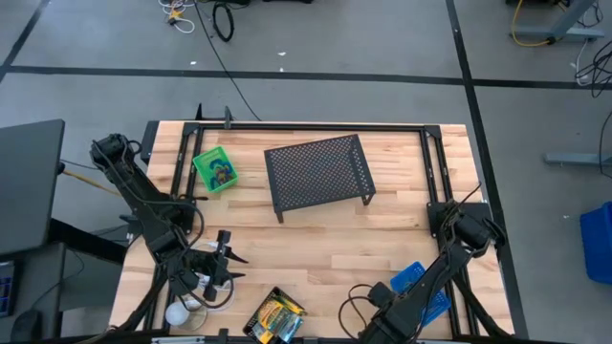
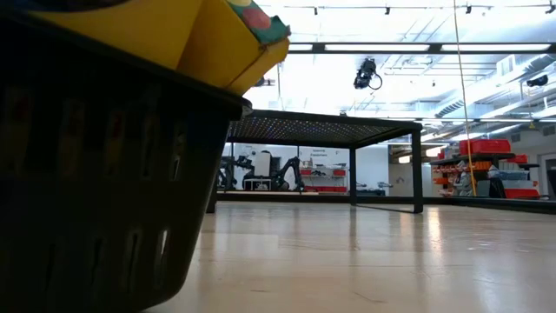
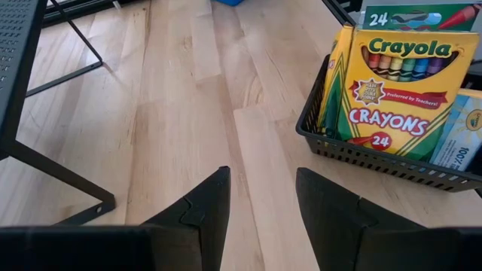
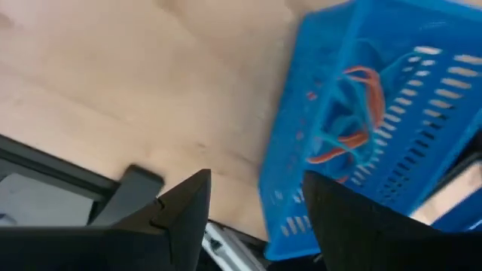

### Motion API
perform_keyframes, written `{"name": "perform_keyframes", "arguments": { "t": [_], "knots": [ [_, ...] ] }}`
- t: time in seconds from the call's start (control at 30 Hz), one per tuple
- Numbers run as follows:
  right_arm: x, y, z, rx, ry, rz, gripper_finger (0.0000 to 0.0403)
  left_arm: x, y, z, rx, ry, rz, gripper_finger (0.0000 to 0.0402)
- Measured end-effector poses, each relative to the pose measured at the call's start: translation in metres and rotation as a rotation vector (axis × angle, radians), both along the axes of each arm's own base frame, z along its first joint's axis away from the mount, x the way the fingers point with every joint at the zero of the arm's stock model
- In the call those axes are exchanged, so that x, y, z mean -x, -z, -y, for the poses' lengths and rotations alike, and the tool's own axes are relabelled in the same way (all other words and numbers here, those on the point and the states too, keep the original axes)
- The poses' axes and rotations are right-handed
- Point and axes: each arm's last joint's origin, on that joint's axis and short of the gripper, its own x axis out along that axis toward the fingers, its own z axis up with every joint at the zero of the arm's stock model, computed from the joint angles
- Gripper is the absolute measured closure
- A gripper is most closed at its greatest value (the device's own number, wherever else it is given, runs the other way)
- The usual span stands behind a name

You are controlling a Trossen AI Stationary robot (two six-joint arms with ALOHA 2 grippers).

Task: Pick & Place Office Desk Supplies
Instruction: Put the blue bin on the shelf

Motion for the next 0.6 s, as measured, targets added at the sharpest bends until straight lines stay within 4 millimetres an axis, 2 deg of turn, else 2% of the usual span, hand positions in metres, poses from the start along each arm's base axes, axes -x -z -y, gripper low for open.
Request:
{"name": "perform_keyframes", "arguments": {
  "t": [0.3,0.6],
  "knots": [
    [0.003,-0.005,0.004,0.025,-0.009,-0.001,0.0184,0.0,0.0,0.001,0.009,0.017,-0.014,0.024],
    [0.014,0.031,0.015,0.053,-0.017,-0.044,0.0185,0.0,0.0,0.001,0.008,0.019,-0.015,0.024]
  ]
}}
